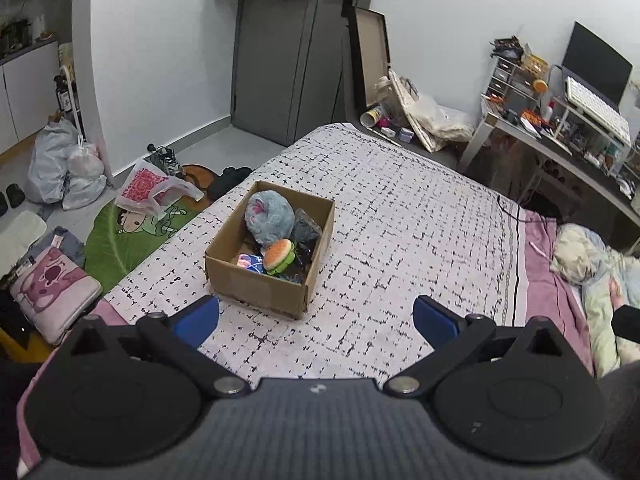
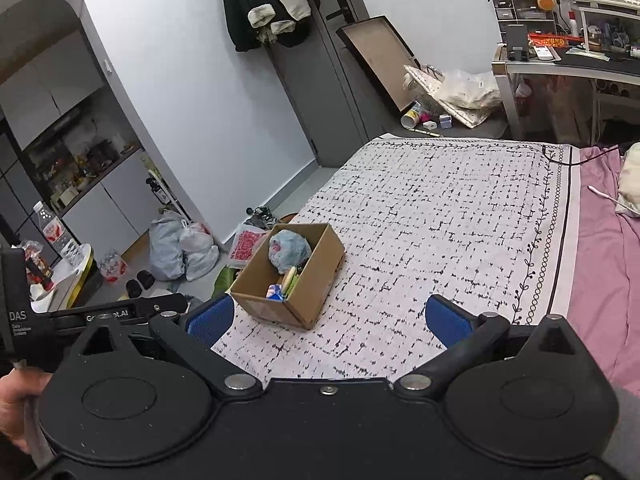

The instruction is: Organize soft objects

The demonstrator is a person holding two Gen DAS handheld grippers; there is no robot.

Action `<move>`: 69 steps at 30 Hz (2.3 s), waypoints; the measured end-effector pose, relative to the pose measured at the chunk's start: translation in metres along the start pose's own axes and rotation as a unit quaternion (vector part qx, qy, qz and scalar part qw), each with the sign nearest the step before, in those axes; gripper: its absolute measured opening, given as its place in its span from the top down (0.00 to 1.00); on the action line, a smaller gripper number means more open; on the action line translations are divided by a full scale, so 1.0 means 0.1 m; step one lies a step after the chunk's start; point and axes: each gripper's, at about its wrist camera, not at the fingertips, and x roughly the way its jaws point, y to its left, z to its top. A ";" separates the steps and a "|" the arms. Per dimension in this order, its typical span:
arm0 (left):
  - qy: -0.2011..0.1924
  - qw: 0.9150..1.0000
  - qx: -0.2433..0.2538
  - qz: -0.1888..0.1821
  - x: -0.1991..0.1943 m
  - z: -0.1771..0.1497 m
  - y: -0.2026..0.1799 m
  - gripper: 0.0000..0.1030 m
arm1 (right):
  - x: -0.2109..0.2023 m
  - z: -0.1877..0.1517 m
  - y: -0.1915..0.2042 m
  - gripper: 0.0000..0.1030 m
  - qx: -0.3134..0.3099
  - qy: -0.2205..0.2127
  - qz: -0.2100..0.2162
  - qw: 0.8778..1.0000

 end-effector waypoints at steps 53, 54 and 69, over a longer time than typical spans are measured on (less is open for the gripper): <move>0.006 0.997 0.067 0.025 -0.15 -0.22 -0.30 0.01 | 0.14 -0.25 0.04 0.00 0.007 0.039 0.027 0.999; 0.006 0.997 0.066 0.025 -0.15 -0.22 -0.31 0.01 | 0.14 -0.26 0.04 0.00 0.007 0.039 0.027 0.999; 0.007 0.998 0.063 0.020 -0.14 -0.25 -0.29 0.01 | 0.14 -0.25 0.06 0.00 -0.002 0.041 0.019 0.999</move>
